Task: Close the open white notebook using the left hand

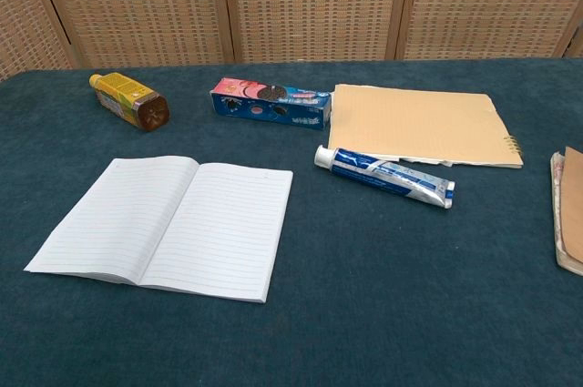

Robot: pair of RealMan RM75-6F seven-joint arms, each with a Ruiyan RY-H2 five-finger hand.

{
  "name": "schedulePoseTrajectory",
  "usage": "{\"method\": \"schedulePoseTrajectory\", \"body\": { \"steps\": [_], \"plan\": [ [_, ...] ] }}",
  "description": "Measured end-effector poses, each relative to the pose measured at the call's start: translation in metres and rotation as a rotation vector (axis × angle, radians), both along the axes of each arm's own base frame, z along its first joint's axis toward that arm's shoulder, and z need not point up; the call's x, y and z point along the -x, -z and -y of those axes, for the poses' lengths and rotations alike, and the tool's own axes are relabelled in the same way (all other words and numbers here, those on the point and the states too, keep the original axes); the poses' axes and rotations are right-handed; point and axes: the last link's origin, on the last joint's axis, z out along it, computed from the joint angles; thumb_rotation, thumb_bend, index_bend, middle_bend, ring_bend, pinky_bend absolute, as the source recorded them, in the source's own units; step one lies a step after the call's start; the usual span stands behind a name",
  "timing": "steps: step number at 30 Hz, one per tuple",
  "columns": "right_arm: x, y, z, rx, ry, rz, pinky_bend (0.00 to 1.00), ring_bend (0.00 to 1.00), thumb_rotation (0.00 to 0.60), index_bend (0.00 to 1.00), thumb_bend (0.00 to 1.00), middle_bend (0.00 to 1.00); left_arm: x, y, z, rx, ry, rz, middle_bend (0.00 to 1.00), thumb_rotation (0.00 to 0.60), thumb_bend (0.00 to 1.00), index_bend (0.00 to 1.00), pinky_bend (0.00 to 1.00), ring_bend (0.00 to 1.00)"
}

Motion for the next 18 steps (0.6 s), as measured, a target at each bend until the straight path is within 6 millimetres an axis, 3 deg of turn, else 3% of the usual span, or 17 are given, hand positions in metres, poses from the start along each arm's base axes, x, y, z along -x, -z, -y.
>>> {"method": "schedulePoseTrajectory", "body": {
  "steps": [18],
  "plan": [
    [0.0001,0.0001,0.0009,0.003,0.005,0.004,0.00,0.00,0.600,0.02,0.12,0.00,0.0004,0.0005,-0.0017,0.011,0.002,0.009,0.00,0.600,0.02,0.00,0.00,0.00]
  ]
}}
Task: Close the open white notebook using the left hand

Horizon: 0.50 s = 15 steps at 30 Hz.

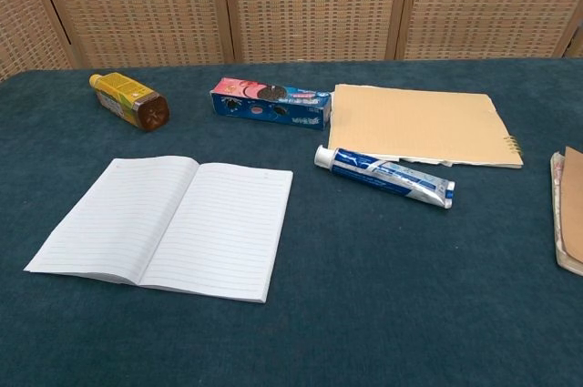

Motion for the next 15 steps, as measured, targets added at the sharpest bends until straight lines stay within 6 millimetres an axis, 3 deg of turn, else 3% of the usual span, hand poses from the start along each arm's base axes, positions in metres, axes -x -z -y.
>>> {"method": "schedulePoseTrajectory", "body": {
  "steps": [10,15],
  "plan": [
    [0.003,-0.001,0.002,0.000,0.011,0.010,0.00,0.00,0.600,0.02,0.12,0.00,0.002,0.013,-0.003,0.040,-0.006,-0.025,0.00,0.600,0.02,0.00,0.00,0.00],
    [0.003,-0.002,0.002,0.002,0.008,0.017,0.00,0.00,0.600,0.02,0.12,0.00,0.001,0.031,-0.010,0.098,0.006,-0.049,0.00,0.600,0.06,0.00,0.00,0.00]
  ]
}}
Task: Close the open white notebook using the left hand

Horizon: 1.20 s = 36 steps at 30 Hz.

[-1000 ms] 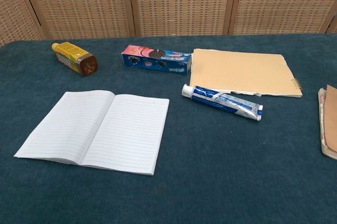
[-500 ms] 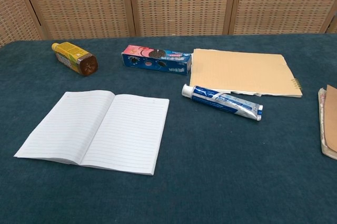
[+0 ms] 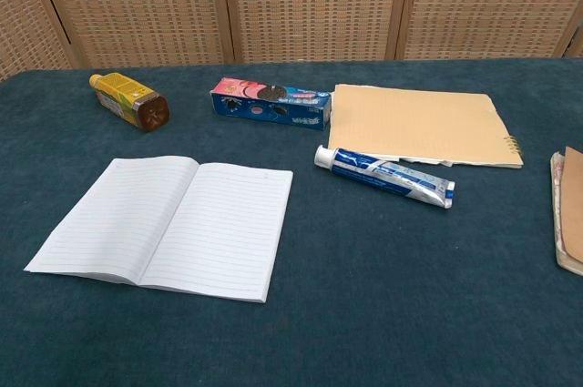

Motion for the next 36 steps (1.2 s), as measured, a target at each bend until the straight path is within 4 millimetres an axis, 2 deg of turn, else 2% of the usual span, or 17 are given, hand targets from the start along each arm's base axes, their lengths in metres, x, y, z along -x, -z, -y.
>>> {"method": "schedulePoseTrajectory", "body": {
  "steps": [2,8,11,17,19,24,36],
  "plan": [
    [0.000,-0.001,0.000,0.002,-0.001,0.003,0.00,0.00,0.600,0.02,0.12,0.00,-0.001,0.011,-0.003,0.034,0.013,-0.017,0.00,0.600,0.10,0.00,0.00,0.00],
    [0.001,-0.003,0.001,0.011,0.003,0.016,0.00,0.00,0.600,0.02,0.12,0.00,-0.008,0.040,-0.011,0.097,0.072,-0.068,0.00,0.600,0.11,0.00,0.00,0.00],
    [0.002,-0.004,0.001,0.013,0.002,0.022,0.00,0.00,0.600,0.02,0.12,0.00,-0.014,0.051,-0.015,0.117,0.098,-0.078,0.00,0.600,0.16,0.00,0.00,0.00],
    [0.001,-0.006,0.001,0.021,-0.004,0.035,0.00,0.00,0.600,0.02,0.12,0.00,-0.025,0.072,-0.018,0.153,0.130,-0.099,0.00,0.600,0.18,0.00,0.00,0.00],
    [0.001,-0.006,0.001,0.024,-0.006,0.041,0.00,0.00,0.600,0.02,0.12,0.00,-0.026,0.077,-0.019,0.164,0.134,-0.105,0.00,0.600,0.22,0.00,0.00,0.00],
    [0.002,-0.007,0.001,0.030,-0.012,0.050,0.00,0.00,0.600,0.02,0.12,0.00,-0.027,0.091,-0.021,0.189,0.131,-0.120,0.00,0.600,0.22,0.00,0.00,0.00],
    [0.002,-0.007,0.002,0.029,-0.010,0.057,0.00,0.00,0.600,0.02,0.12,0.00,-0.023,0.108,-0.029,0.194,0.113,-0.143,0.00,0.600,0.22,0.00,0.00,0.00]
  ]
}}
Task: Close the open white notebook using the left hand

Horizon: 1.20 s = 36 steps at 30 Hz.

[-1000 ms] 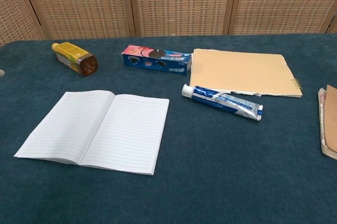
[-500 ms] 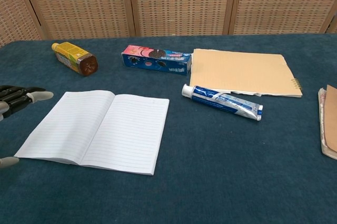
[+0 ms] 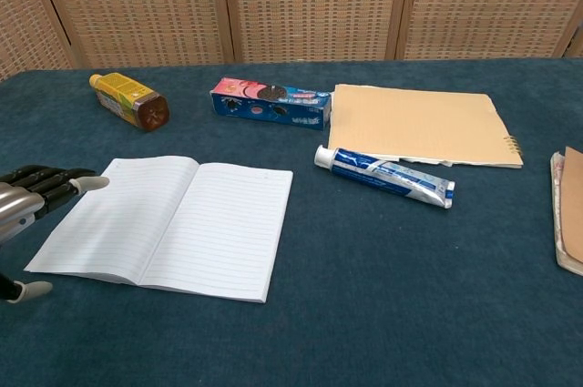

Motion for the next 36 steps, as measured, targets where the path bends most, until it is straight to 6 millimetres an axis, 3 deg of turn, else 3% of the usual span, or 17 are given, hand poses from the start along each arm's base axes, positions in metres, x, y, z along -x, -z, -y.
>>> {"method": "schedulePoseTrajectory", "body": {
  "steps": [23,32,36],
  "plan": [
    [-0.001,0.004,-0.001,-0.016,-0.001,0.003,0.00,0.00,0.600,0.02,0.12,0.00,0.000,0.016,-0.013,-0.024,0.020,-0.050,0.00,0.600,0.23,0.00,0.00,0.00],
    [-0.003,0.005,-0.001,-0.025,-0.006,0.018,0.00,0.00,0.600,0.03,0.12,0.00,-0.004,0.019,-0.014,-0.042,0.084,-0.079,0.00,0.600,0.45,0.00,0.00,0.00],
    [-0.003,0.005,-0.001,-0.026,-0.008,0.022,0.00,0.00,0.600,0.03,0.12,0.00,-0.006,0.019,-0.013,-0.045,0.107,-0.084,0.00,0.600,0.50,0.00,0.00,0.00]
  ]
}}
